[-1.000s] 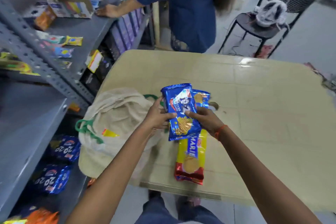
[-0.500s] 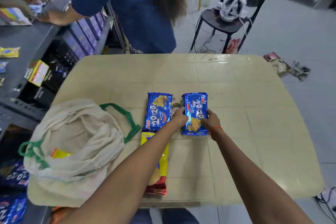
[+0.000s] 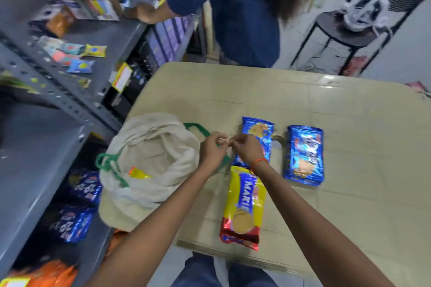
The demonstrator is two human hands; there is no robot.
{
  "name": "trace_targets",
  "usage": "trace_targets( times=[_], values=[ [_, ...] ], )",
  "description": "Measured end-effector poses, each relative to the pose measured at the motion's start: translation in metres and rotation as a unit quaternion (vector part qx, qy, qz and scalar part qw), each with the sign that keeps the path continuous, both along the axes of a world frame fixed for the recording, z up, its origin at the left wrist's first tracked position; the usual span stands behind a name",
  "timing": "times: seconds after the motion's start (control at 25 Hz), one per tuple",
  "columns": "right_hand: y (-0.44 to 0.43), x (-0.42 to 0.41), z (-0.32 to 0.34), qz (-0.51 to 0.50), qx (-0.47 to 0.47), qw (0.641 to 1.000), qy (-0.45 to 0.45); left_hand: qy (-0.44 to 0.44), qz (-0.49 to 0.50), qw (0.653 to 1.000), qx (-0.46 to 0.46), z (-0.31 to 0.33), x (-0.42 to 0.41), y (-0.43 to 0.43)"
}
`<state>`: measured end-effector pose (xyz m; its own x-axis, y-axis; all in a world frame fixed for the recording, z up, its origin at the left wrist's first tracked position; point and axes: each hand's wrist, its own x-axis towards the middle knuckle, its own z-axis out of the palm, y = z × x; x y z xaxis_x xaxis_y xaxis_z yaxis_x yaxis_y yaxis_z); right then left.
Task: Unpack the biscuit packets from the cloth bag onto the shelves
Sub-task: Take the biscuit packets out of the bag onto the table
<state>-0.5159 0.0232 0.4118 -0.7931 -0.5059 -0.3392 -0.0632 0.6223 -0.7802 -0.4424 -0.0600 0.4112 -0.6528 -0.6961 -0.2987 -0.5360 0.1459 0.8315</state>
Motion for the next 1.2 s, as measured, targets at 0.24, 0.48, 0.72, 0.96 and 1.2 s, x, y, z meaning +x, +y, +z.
trace_targets(
  times=[0.24, 0.48, 0.72, 0.96, 1.2],
  values=[
    [-0.12, 0.084, 0.01, 0.212, -0.016, 0.976, -0.051, -0.268, -0.012, 0.954, -0.134, 0.004, 0.122, -0.137],
    [-0.172, 0.138, -0.025, 0.425, 0.174, 0.888, 0.024, -0.413, 0.052, 0.908, -0.045, -0.003, 0.187, -0.148],
    [-0.174, 0.143, -0.034, 0.464, 0.208, 0.861, -0.021, -0.276, 0.055, 0.951, 0.131, -0.018, 0.2, -0.165],
    [-0.16, 0.126, -0.03, 0.282, 0.116, 0.933, -0.189, -0.362, -0.013, 0.931, 0.033, -0.016, 0.2, -0.161],
    [-0.144, 0.11, 0.005, 0.071, -0.17, 0.961, -0.204, -0.414, -0.001, 0.91, 0.0, -0.004, 0.188, -0.154]
  ],
)
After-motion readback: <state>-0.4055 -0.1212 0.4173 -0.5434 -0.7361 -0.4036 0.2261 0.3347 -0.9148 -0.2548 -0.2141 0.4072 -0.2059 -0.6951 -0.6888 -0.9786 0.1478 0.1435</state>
